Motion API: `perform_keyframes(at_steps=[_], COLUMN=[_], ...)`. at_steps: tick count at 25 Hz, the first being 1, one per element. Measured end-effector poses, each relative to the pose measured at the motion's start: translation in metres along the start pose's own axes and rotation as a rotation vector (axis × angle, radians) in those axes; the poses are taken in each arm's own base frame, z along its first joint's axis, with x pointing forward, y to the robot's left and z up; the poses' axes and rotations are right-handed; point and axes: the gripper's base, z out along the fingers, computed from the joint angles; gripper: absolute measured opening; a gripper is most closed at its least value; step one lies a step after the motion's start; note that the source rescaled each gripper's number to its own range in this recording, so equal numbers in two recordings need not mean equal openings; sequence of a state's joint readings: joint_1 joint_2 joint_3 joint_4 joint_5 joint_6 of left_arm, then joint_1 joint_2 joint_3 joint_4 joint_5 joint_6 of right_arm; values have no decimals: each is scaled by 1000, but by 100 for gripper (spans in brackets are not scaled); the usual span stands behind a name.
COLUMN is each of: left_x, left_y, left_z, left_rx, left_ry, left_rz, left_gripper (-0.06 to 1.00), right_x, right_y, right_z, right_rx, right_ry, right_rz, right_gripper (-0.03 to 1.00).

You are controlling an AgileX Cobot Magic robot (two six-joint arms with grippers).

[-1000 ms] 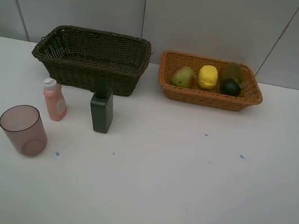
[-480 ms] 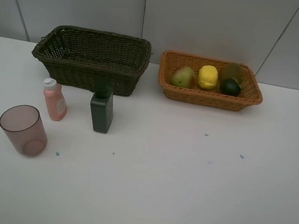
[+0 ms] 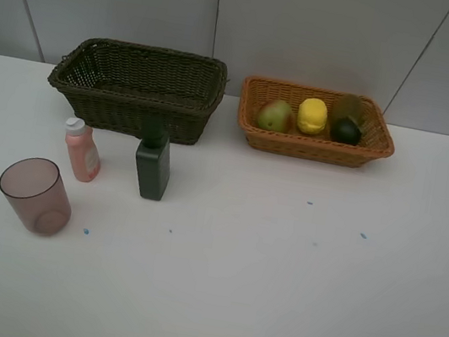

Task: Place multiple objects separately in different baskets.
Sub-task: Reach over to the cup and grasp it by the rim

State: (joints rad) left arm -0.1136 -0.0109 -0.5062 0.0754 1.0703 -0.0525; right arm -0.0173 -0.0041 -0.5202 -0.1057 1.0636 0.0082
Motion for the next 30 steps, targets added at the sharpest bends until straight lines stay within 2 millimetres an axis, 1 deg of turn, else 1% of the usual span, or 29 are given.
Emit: perform_keyframes(at_steps=[22,24,26,28,30], left_x=[0,-7,-18,-32,-50], left_y=[2,2,2,2,1], left_z=[0,-5,-11,-11,-6], left_rx=[-25,-19,-15,-16,-19], left_ry=[-4,-51,-92,-69,-24], left_rz=[14,11,9,11,16], left_gripper=[100,100,100,100,100], right_x=[0,0,0,0,0], right_y=[0,0,0,0,0], right_z=[0,0,0,0,0], right_rx=[0,0,0,0,0], right_ry=[0,0,0,0,0], right_rz=[0,0,0,0,0], right_gripper=[99,99,99,99,99])
